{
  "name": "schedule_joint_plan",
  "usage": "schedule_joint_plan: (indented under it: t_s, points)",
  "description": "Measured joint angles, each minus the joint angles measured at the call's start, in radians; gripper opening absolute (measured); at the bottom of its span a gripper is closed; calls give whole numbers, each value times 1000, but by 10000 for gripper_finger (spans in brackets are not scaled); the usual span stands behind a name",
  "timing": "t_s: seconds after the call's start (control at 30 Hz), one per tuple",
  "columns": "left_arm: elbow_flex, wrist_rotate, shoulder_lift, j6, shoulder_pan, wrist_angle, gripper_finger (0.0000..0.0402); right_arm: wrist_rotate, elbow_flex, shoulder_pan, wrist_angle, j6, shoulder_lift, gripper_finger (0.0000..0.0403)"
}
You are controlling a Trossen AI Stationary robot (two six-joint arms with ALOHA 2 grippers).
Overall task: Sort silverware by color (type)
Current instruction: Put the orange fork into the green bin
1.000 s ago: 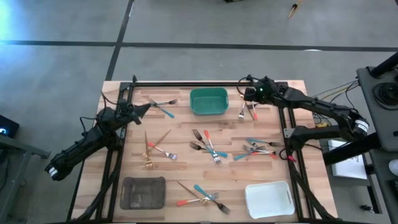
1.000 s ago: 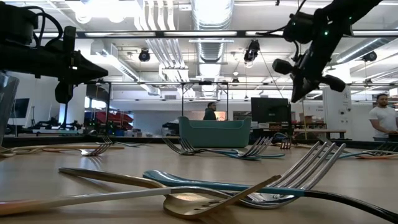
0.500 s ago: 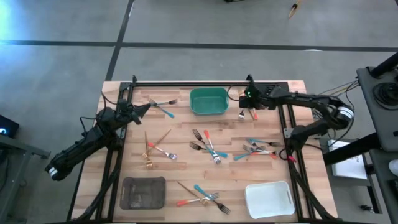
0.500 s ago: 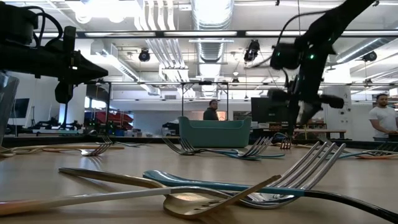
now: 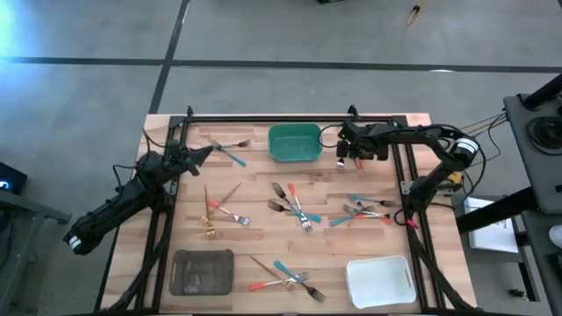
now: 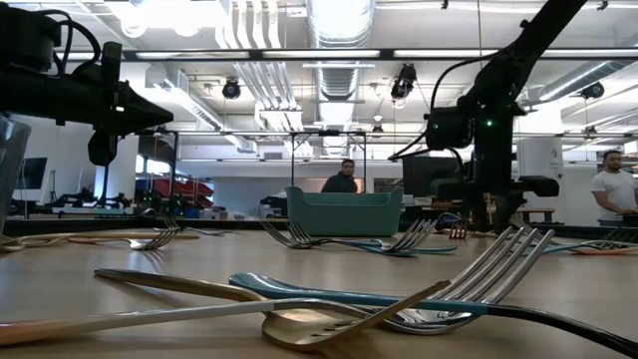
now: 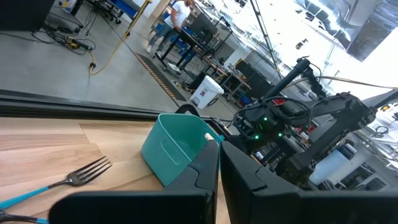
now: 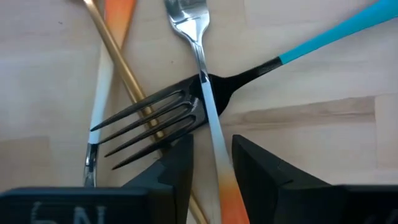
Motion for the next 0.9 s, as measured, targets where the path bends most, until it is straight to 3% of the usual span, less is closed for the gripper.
schedule_joint_plan:
  t_s: [0.6, 0.9]
  points:
    - [0, 0, 0, 0, 0, 0, 0, 61, 0, -7, 6, -19, 115, 15]
    - [0, 0, 0, 0, 0, 0, 0, 60, -2, -8, 2, -20, 120, 11]
